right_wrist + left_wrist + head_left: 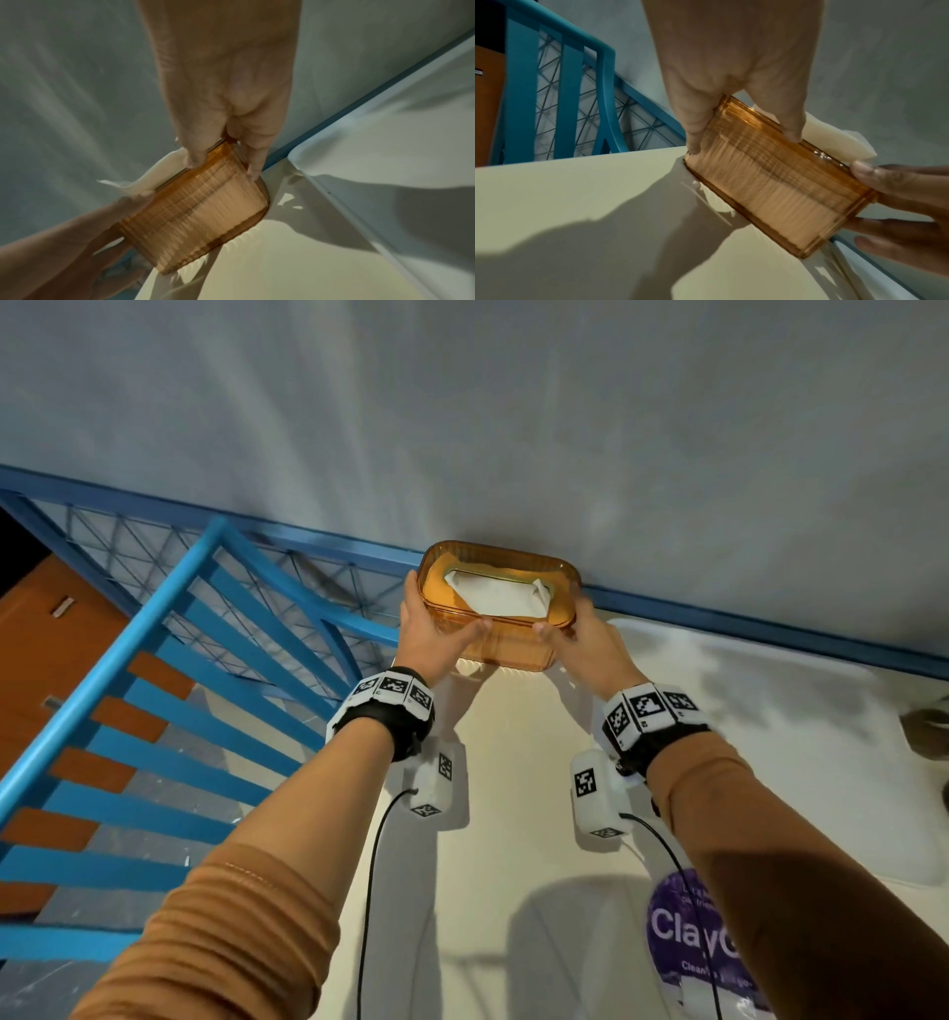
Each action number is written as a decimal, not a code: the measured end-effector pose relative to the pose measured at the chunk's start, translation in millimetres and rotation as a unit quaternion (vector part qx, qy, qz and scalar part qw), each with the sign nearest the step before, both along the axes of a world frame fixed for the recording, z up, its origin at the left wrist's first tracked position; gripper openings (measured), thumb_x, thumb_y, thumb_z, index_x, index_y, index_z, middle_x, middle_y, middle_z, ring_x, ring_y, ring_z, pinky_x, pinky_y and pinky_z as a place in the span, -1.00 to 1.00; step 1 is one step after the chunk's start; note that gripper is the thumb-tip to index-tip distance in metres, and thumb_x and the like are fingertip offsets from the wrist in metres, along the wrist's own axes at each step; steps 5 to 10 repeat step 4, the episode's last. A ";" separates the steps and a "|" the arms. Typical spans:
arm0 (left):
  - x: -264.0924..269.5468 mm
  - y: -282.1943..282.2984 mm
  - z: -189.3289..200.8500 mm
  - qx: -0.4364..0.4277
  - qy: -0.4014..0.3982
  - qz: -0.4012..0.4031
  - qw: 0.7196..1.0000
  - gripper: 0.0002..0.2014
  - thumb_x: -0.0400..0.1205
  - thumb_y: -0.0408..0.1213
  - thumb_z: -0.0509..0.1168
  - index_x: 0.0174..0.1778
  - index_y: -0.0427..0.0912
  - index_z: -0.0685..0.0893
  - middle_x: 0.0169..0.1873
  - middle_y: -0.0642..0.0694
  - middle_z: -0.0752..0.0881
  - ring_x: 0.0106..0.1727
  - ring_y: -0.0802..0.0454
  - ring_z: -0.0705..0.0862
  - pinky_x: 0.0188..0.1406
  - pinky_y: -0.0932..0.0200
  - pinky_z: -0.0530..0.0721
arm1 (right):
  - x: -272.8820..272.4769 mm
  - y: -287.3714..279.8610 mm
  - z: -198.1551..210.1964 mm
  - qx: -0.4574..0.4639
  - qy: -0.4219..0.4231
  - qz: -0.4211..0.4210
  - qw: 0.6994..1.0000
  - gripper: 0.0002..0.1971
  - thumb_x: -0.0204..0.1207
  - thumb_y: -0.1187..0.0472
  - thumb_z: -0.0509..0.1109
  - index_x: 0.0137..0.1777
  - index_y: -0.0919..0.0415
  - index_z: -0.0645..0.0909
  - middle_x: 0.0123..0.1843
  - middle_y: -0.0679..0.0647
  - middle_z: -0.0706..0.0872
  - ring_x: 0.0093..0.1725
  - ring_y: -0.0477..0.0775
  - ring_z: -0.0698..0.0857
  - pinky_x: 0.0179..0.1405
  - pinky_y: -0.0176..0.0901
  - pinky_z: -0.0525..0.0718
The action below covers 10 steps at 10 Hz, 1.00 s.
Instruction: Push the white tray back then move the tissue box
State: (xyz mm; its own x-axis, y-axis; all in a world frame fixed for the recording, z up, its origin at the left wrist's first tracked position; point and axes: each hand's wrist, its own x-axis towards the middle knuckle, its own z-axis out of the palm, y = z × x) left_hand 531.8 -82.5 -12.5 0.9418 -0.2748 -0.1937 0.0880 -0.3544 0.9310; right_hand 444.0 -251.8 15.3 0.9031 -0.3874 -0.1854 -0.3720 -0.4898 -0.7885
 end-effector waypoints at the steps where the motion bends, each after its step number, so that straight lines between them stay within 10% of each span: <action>1: 2.3 -1.9 0.4 0.002 0.004 -0.005 1.000 0.19 0.24 0.05 0.55 0.65 0.07 -0.10 0.59 -0.17 0.25 0.59 -0.15 0.33 0.54 -0.28 0.38 | 3.6 -1.5 -1.2 0.001 0.004 -0.002 1.000 -0.43 0.62 0.09 0.27 0.58 0.09 0.17 0.40 0.19 0.60 0.33 0.23 0.61 0.05 -0.17 0.48; 10: -3.6 -2.4 4.9 0.015 -0.002 0.000 1.000 0.15 0.35 -0.05 0.54 0.67 -0.04 -0.15 0.62 -0.18 0.20 0.62 -0.16 0.27 0.57 -0.17 0.32 | -1.8 0.3 -2.4 0.009 -0.013 -0.022 1.000 -0.42 0.61 0.07 0.27 0.58 0.07 0.17 0.38 0.22 0.59 0.22 0.19 0.62 -0.08 -0.24 0.55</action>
